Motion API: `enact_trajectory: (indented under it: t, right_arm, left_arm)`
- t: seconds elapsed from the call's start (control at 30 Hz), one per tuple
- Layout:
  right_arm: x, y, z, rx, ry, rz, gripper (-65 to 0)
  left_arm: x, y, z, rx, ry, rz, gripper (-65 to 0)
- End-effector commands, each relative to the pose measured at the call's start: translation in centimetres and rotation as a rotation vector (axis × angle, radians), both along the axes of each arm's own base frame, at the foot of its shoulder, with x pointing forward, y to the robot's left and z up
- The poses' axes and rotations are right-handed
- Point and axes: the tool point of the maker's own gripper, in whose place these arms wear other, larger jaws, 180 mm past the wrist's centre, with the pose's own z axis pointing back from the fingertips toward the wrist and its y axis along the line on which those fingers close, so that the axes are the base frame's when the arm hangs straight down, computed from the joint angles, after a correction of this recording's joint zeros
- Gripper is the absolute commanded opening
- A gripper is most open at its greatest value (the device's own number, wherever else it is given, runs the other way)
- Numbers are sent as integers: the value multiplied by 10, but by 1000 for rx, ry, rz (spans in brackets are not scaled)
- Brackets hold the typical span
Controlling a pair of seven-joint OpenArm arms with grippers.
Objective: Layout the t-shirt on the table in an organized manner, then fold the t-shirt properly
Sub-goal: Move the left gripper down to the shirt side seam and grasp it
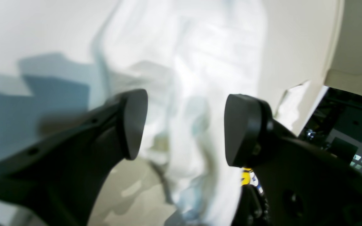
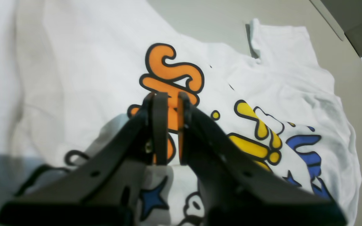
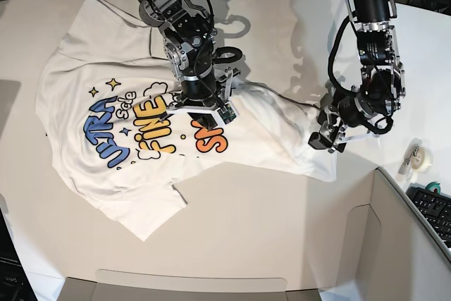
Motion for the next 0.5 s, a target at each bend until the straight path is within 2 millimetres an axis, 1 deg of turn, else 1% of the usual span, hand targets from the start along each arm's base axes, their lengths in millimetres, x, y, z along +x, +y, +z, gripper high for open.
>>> enact_trajectory:
  t: [0.0, 0.07, 0.13, 0.17, 0.23, 0.27, 0.3, 0.37, 0.4, 0.47]
  right_arm:
    - [9, 5, 18, 25, -60, 1, -600]
    - [8, 5, 17, 27, -57, 1, -600]
    - [6, 5, 16, 27, -54, 1, -600]
    - [6, 6, 16, 27, -53, 3, -600]
    - [1, 5, 11, 27, -39, 1, -600]
    - [0, 5, 11, 28, -37, 1, -600]
    - [0, 6, 13, 33, -42, 1, -600]
    - [-2, 6, 14, 38, -43, 2, -600]
    - [-3, 7, 15, 41, -45, 2, -600]
    - [-3, 7, 19, 49, -53, 3, -600]
  left_arm:
    - [12, 2, 19, -11, -53, 6, -286]
    - [14, 2, 20, -10, -56, 6, -286]
    - [14, 3, 17, -13, -47, 8, -286]
    - [16, 2, 19, -12, -56, 4, -286]
    - [30, 1, 32, -3, -116, -22, -286]
    - [33, 1, 32, 0, -130, -36, -286]
    - [35, 1, 31, -1, -136, -44, -287]
    - [32, 6, 13, 28, -106, -46, -287]
    - [35, 9, 10, 59, -107, -50, -287]
    - [45, 6, 12, 118, -124, -91, -287]
